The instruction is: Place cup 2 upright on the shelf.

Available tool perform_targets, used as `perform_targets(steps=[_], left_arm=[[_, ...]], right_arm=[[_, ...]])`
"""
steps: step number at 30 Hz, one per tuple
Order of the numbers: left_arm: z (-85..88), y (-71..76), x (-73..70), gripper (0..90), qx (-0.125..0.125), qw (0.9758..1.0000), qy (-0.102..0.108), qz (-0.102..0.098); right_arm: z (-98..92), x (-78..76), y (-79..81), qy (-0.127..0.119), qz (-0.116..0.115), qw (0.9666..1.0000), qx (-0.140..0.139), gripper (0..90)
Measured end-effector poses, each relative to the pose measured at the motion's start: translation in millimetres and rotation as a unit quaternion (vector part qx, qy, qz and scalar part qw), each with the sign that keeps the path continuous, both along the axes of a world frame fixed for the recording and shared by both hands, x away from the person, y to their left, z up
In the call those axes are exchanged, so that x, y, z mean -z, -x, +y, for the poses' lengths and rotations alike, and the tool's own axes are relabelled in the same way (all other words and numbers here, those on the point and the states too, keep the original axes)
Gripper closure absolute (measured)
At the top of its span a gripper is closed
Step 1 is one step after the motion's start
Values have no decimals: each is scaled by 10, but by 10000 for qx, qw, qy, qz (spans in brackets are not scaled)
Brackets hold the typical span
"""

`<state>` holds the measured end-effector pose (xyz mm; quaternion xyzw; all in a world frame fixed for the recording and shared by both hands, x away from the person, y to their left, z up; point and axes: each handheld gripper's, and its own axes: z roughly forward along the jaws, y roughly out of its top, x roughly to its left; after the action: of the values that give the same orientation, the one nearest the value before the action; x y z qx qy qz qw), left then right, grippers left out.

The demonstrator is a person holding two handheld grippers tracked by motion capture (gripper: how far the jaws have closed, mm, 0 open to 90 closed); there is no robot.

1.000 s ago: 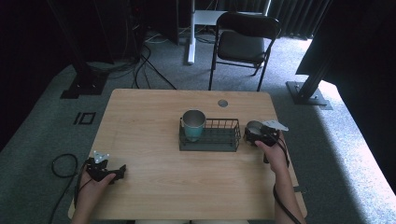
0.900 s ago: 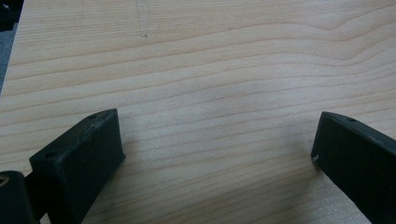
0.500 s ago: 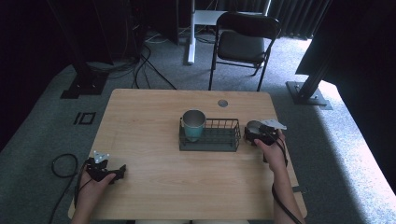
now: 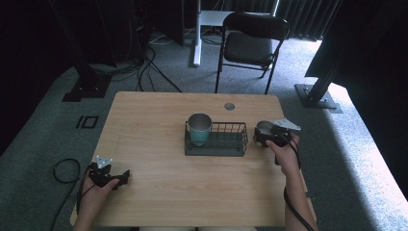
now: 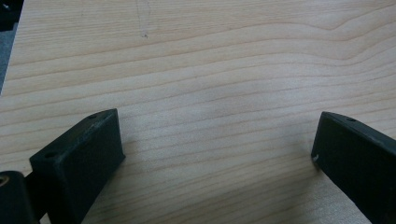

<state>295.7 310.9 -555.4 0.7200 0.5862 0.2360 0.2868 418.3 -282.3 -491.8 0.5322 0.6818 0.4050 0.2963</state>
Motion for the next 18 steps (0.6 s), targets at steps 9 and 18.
perform_targets(steps=[9,18], left_arm=[[0,0,0,25,0,10000,0,1],[0,0,0,25,-1,10000,-1,1]], right_arm=[[-24,-186,56,27,-87,9999,-136,130],[0,-418,111,32,-174,9991,-388,131]])
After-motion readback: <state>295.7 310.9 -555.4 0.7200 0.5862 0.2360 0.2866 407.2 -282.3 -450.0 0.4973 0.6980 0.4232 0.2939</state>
